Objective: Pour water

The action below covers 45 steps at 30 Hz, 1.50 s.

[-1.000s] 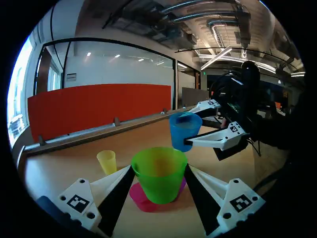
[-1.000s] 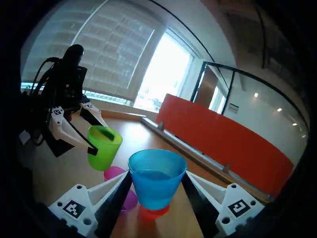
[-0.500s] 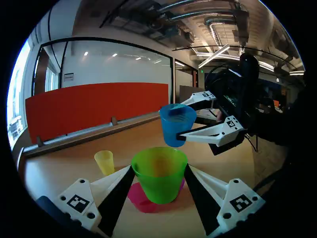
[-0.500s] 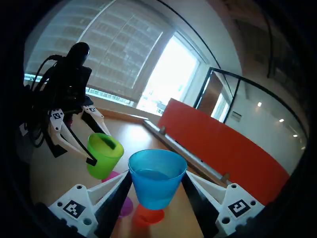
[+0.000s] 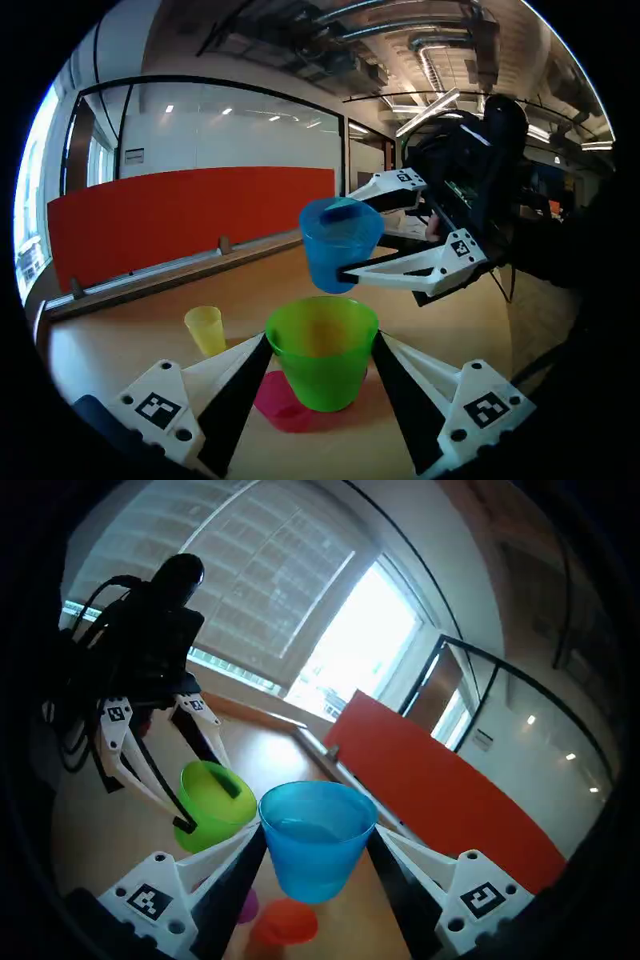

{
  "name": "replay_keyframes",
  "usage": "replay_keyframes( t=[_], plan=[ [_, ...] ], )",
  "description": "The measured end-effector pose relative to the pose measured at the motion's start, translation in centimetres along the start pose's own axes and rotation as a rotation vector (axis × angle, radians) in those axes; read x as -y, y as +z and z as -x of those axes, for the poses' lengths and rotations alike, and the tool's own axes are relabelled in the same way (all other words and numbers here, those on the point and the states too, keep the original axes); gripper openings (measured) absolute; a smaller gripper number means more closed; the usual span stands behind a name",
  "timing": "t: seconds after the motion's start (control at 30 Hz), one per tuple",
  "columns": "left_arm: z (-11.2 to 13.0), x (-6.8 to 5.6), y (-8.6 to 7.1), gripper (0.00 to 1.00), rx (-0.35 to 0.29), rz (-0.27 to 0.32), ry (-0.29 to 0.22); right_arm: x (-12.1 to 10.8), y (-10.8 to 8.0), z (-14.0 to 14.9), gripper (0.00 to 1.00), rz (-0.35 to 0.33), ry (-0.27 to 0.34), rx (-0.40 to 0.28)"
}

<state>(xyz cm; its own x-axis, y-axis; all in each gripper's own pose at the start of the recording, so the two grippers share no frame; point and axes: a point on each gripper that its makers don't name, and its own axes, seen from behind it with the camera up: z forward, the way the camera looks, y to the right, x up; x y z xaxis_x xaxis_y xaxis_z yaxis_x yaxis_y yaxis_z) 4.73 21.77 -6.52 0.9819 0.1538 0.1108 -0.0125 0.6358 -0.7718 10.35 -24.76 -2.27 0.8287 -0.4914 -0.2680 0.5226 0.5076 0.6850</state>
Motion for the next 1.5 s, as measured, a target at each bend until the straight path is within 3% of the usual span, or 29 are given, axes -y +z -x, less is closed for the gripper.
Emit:
replay_keyframes(
  t=[0.67, 1.5],
  plan=[
    [-0.2, -0.4, 0.5, 0.87, -0.006, 0.007, 0.003, -0.2, 1.5, -1.7, 0.89, -0.044, -0.151, -0.008],
    [-0.8, -0.8, 0.9, 0.87, -0.01, 0.012, 0.01, -1.3, 2.1, -2.8, 0.89, -0.046, -0.315, 0.001]
  ],
)
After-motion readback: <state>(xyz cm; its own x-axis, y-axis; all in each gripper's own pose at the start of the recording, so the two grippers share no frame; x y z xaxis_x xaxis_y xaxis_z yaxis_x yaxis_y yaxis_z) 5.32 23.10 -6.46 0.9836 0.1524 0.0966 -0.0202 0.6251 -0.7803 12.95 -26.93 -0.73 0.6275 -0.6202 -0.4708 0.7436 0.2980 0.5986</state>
